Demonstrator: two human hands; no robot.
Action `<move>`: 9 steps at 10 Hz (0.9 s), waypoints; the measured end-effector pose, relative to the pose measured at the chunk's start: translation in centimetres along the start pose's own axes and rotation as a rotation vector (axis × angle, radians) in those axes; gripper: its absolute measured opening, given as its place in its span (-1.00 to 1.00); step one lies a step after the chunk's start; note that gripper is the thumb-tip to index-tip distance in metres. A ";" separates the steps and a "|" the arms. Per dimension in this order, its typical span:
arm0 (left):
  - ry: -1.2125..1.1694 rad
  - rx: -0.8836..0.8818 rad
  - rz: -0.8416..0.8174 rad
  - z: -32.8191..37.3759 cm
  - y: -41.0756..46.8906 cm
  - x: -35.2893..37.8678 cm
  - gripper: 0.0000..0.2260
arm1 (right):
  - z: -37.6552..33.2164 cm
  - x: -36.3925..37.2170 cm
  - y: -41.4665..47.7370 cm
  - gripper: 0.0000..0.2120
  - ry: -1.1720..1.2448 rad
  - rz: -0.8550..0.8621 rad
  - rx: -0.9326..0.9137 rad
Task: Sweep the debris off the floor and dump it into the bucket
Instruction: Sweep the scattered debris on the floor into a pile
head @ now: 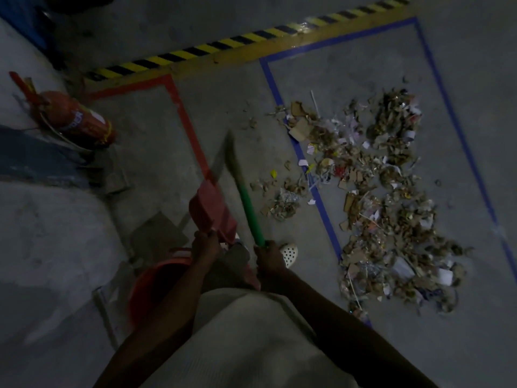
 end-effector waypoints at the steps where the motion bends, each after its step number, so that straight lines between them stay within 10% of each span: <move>1: -0.003 0.058 -0.007 0.2 -0.7 1.1 -0.50 | 2.1 -1.8 0.7 -0.62 -0.080 -0.075 0.031; 3: 0.084 0.073 0.028 -0.1 -2.3 3.5 -0.50 | 5.7 -9.4 4.4 -0.90 0.163 0.065 0.065; 6: 0.174 0.163 0.039 0.4 -6.7 9.1 -0.51 | 7.4 -20.2 8.9 -0.57 0.512 0.191 0.039; 9: 0.107 0.202 -0.035 1.3 -12.5 16.1 -0.55 | 15.0 -20.1 0.2 -0.66 0.359 0.198 -0.135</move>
Point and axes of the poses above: each hand's wrist, its own y-axis towards the middle knuckle, its own x-axis out of the palm, z = x × y, the point moved 10 cm from there along y, towards the middle knuckle, and after that the axes turned 1 degree about x, right-handed, at the moved point
